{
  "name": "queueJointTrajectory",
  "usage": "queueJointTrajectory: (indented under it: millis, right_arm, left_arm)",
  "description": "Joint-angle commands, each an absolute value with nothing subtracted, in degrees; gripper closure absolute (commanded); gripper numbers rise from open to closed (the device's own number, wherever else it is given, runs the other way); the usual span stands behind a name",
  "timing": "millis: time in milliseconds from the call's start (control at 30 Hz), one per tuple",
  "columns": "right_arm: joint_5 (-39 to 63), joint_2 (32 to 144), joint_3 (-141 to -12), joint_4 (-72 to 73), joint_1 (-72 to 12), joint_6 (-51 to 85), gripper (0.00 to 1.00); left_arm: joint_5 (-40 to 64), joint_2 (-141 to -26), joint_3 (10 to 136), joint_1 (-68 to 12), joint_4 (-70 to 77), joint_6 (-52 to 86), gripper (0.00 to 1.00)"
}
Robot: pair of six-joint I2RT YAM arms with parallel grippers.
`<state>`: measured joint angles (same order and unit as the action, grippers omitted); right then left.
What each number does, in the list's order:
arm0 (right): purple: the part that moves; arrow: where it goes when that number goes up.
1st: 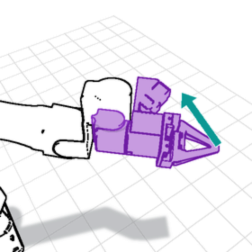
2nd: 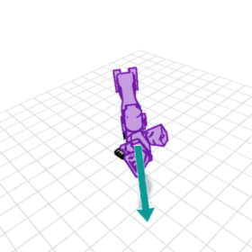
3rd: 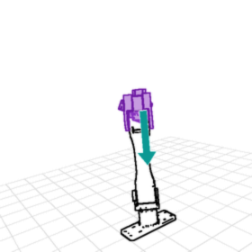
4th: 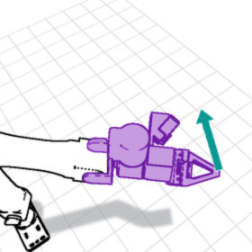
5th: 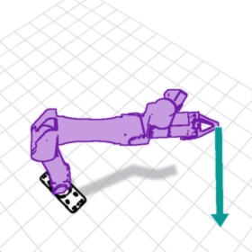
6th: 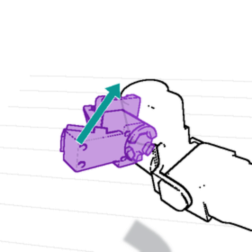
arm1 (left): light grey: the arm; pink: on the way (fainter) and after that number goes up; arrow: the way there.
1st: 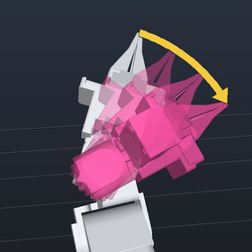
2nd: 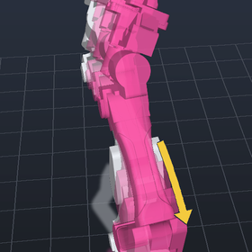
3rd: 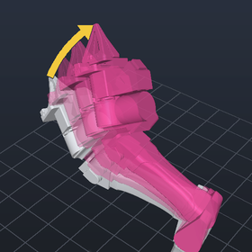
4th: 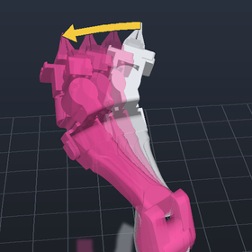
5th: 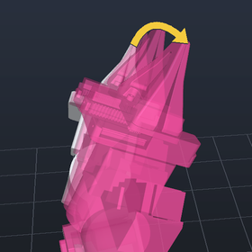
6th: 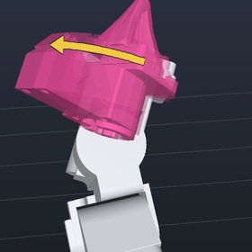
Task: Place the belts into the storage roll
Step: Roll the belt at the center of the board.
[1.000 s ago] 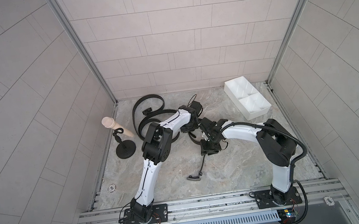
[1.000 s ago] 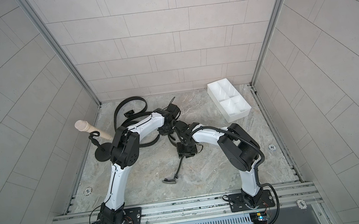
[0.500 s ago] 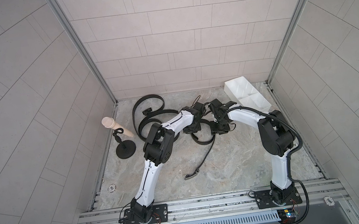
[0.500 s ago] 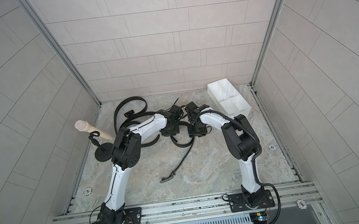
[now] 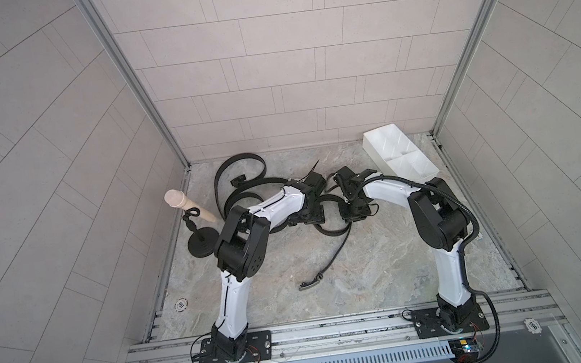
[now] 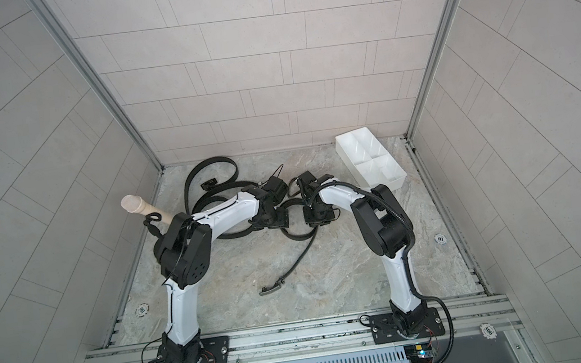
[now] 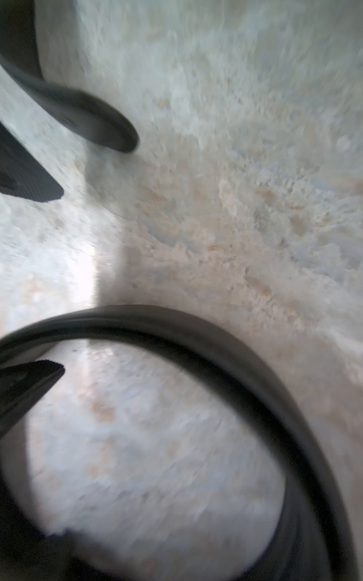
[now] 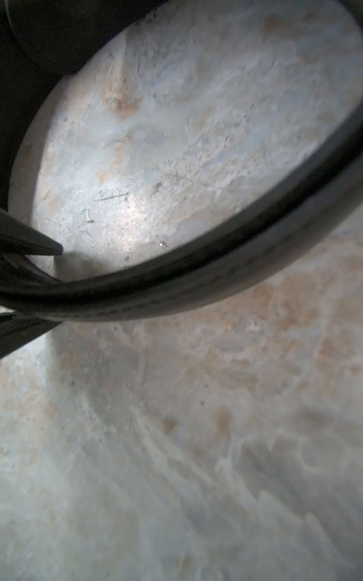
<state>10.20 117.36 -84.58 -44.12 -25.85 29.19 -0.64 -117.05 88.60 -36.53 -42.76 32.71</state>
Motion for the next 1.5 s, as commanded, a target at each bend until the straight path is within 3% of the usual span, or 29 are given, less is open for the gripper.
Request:
queueJointTrajectory:
  millis: [0, 300, 567, 667, 833, 900, 1167, 1467]
  right_arm:
    - [7.49, 120.45, -83.58, -46.38, -26.02, 29.54, 0.68]
    - [6.49, 121.13, -84.38, -48.34, -25.58, 28.3, 0.68]
    - [6.48, 121.47, -84.02, -48.52, -25.31, 27.6, 0.69]
    - [5.47, 121.62, -83.86, -49.19, -25.24, 26.58, 0.69]
    - [3.05, 121.57, -82.17, -50.7, -23.63, 23.65, 0.71]
    - [2.26, 121.49, -81.42, -51.19, -22.34, 22.33, 0.73]
    - [3.36, 125.03, -86.61, -56.21, -21.36, 19.23, 0.78]
    - [-3.3, 127.5, -93.0, -63.03, -21.06, 15.65, 0.78]
  left_arm:
    - [-0.55, -106.66, 86.4, -40.16, -38.48, 30.78, 0.14]
    - [2.06, -95.74, 69.71, -49.05, -33.34, 25.99, 0.23]
    - [4.83, -104.9, 73.2, -54.98, -34.37, 23.3, 0.29]
    - [1.8, -109.94, 77.25, -55.55, -39.52, 22.85, 0.48]
    - [-1.77, -111.0, 73.97, -54.14, -41.86, 23.52, 0.93]
    - [-1.85, -109.69, 70.57, -52.55, -41.29, 24.13, 1.0]
    - [-3.76, -105.03, 61.55, -45.33, -41.6, 23.71, 1.0]
    - [-1.8, -100.59, 54.09, -37.01, -39.18, 26.71, 1.0]
